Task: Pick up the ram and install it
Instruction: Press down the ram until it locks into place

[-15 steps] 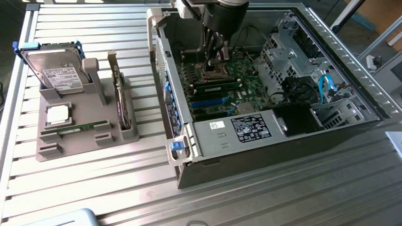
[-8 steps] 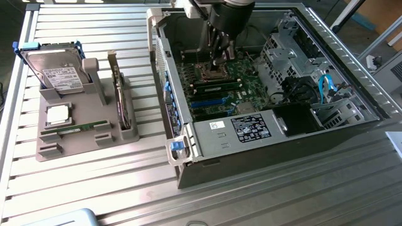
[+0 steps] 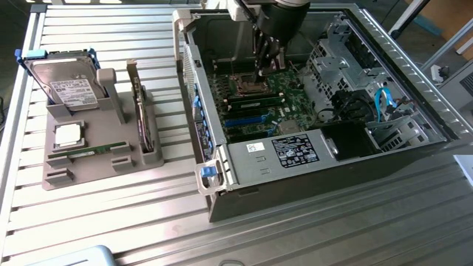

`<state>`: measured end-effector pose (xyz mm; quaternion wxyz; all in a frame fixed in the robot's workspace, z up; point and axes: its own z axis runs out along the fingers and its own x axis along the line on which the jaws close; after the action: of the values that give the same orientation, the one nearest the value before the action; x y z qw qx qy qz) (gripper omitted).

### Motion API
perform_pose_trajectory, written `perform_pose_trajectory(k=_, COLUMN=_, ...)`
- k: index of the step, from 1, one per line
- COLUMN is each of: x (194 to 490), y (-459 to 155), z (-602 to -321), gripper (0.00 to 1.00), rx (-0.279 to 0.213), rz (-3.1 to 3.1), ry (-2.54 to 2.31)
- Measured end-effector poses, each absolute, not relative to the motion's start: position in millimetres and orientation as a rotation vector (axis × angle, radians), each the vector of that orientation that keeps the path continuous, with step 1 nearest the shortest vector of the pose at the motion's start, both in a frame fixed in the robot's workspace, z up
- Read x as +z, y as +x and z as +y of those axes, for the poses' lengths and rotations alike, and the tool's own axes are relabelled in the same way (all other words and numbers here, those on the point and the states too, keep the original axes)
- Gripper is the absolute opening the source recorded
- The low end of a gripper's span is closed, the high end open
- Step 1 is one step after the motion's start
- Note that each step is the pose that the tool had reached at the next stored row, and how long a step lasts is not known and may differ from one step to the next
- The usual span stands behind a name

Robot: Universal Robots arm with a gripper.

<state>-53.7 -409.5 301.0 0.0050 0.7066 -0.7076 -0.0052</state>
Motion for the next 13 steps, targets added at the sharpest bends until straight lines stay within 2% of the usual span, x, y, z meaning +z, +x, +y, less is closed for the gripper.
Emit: perform_pose_trajectory(k=13, x=301.0, y=-30.4, z=-409.5, gripper=0.10, rx=-0.021, rz=-2.214, ry=2.211)
